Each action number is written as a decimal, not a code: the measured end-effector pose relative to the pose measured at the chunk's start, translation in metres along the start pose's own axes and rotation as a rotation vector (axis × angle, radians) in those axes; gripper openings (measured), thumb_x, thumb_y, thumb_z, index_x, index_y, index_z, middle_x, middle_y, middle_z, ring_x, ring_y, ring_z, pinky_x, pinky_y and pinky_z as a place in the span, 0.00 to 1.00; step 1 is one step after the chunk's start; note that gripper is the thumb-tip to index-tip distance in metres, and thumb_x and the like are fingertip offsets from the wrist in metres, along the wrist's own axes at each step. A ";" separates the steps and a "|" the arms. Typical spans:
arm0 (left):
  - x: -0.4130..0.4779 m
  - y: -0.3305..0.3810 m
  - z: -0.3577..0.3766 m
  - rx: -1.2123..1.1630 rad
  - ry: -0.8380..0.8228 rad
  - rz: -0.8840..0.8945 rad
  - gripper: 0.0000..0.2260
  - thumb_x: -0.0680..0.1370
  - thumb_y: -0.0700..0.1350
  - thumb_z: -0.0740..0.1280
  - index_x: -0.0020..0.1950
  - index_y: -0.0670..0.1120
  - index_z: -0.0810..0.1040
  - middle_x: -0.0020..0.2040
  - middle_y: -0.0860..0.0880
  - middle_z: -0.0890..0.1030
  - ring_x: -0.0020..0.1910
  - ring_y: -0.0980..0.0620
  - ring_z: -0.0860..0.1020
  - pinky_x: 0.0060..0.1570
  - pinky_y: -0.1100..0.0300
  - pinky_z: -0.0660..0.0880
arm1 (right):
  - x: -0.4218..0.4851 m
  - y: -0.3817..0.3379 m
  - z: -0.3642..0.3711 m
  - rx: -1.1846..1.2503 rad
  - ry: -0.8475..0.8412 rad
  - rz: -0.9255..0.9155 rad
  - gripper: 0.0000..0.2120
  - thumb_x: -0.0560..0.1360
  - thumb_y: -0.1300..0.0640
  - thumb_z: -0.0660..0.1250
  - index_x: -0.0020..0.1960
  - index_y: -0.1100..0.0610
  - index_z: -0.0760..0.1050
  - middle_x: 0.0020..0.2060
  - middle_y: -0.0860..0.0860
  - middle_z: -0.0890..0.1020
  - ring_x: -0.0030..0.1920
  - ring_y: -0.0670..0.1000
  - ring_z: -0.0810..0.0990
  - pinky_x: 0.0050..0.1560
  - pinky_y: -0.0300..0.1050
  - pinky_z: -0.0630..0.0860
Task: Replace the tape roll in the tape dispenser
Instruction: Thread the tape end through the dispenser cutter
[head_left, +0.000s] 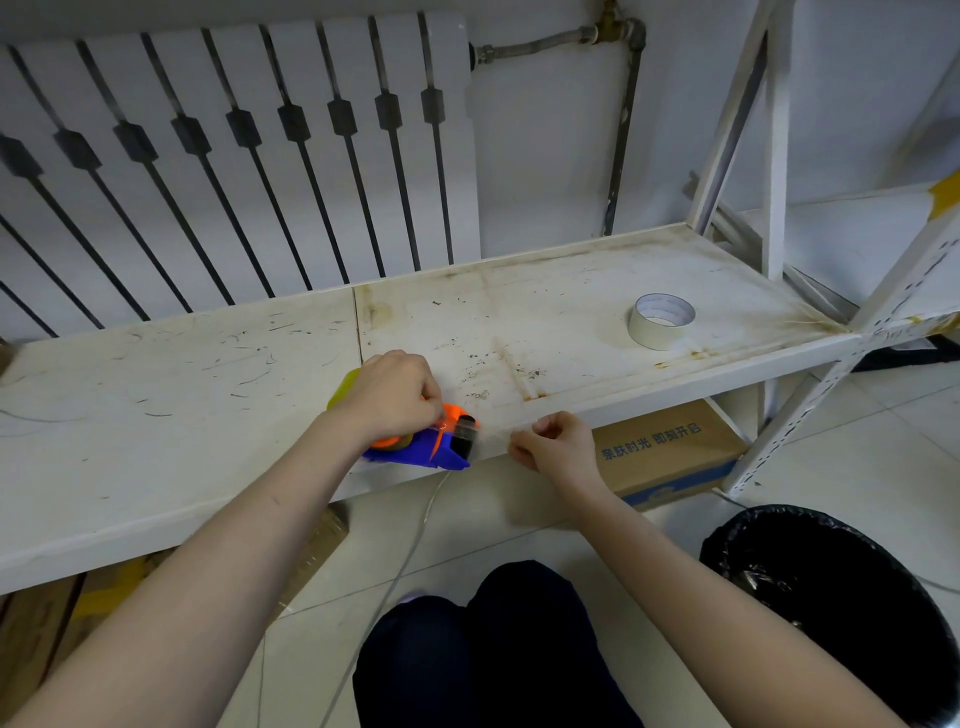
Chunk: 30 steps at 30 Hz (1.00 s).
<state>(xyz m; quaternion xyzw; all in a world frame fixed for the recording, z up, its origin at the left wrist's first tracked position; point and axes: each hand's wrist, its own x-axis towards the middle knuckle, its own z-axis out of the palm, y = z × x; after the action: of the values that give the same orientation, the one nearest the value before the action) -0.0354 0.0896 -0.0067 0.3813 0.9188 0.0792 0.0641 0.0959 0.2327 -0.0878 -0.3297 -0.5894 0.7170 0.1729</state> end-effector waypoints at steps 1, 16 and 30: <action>0.000 0.000 0.001 0.012 0.001 -0.004 0.09 0.68 0.49 0.66 0.36 0.48 0.84 0.43 0.49 0.83 0.48 0.46 0.75 0.50 0.52 0.72 | 0.001 0.000 0.000 0.012 -0.001 0.001 0.11 0.71 0.70 0.68 0.40 0.59 0.68 0.36 0.55 0.75 0.35 0.52 0.81 0.32 0.35 0.79; -0.001 0.002 0.003 0.111 0.015 0.051 0.09 0.73 0.55 0.68 0.48 0.55 0.85 0.49 0.51 0.81 0.55 0.46 0.72 0.56 0.53 0.67 | 0.012 0.012 0.005 0.056 0.058 -0.039 0.09 0.72 0.67 0.69 0.42 0.59 0.69 0.39 0.57 0.76 0.40 0.54 0.81 0.36 0.35 0.80; 0.002 0.013 0.013 0.261 0.080 0.027 0.09 0.74 0.51 0.68 0.52 0.54 0.83 0.52 0.50 0.80 0.56 0.47 0.72 0.55 0.56 0.65 | 0.022 0.009 0.010 -0.094 0.112 -0.055 0.10 0.73 0.69 0.66 0.39 0.58 0.67 0.35 0.53 0.75 0.36 0.52 0.80 0.40 0.43 0.80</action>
<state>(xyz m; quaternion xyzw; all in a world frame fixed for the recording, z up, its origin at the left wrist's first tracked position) -0.0255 0.1007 -0.0173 0.3951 0.9180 -0.0249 -0.0240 0.0749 0.2374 -0.1018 -0.3604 -0.6208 0.6640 0.2095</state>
